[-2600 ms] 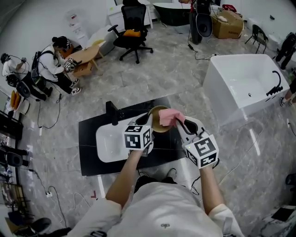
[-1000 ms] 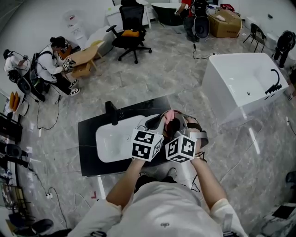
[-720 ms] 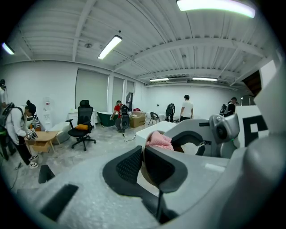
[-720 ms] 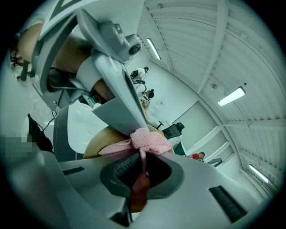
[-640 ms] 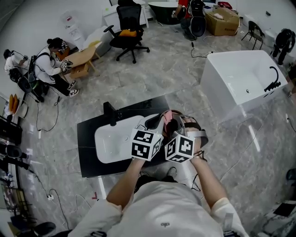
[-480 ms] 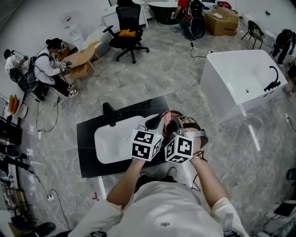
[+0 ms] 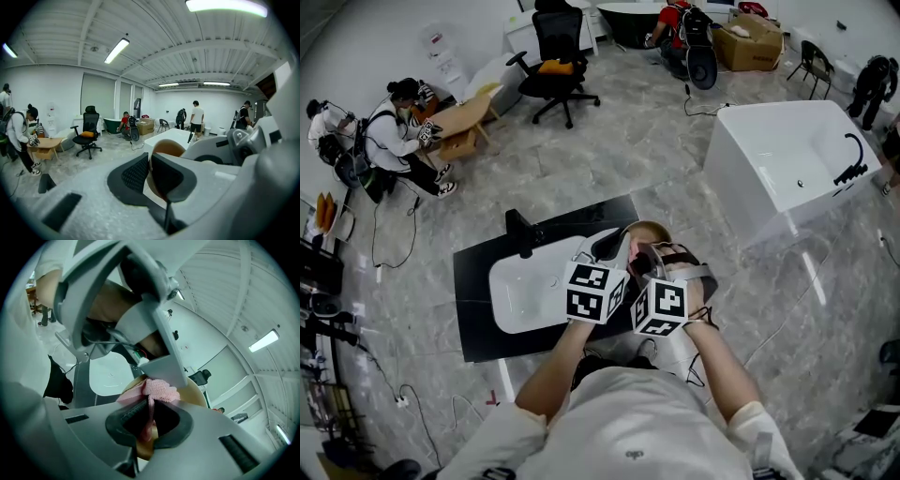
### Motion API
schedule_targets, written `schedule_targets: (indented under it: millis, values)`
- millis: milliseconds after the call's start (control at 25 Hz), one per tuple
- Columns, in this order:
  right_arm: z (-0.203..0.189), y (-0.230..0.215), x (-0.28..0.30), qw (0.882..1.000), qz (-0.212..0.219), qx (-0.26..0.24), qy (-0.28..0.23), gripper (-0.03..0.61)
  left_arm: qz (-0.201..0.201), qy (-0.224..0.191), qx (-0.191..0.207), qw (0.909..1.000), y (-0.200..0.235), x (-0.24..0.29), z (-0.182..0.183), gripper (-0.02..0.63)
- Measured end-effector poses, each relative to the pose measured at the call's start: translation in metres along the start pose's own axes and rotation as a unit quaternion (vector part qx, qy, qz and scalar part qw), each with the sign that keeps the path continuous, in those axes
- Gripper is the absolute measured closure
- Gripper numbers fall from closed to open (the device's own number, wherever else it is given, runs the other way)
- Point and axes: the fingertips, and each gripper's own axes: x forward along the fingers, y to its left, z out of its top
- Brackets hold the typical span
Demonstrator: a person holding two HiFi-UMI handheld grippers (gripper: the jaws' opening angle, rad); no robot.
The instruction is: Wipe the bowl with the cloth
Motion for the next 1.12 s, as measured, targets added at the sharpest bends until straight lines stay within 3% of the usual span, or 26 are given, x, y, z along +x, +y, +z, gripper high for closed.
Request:
schedule_targets:
  millis: [200, 600, 1120]
  values:
    - [0.012, 0.009, -0.002, 1.000, 0.021, 0.006, -0.012, 0.563, 0.008, -0.001, -0.006, 0.9999, 0.009, 0.000, -0.002, 0.584]
    - [0.000, 0.012, -0.001, 1.000, 0.009, -0.013, 0.017, 0.563, 0.020, -0.003, -0.025, 0.9995, 0.020, -0.009, -0.008, 0.586]
    - [-0.015, -0.009, 0.000, 0.994, -0.049, -0.067, 0.070, 0.563, 0.016, -0.004, -0.017, 0.9997, 0.024, -0.019, -0.010, 0.586]
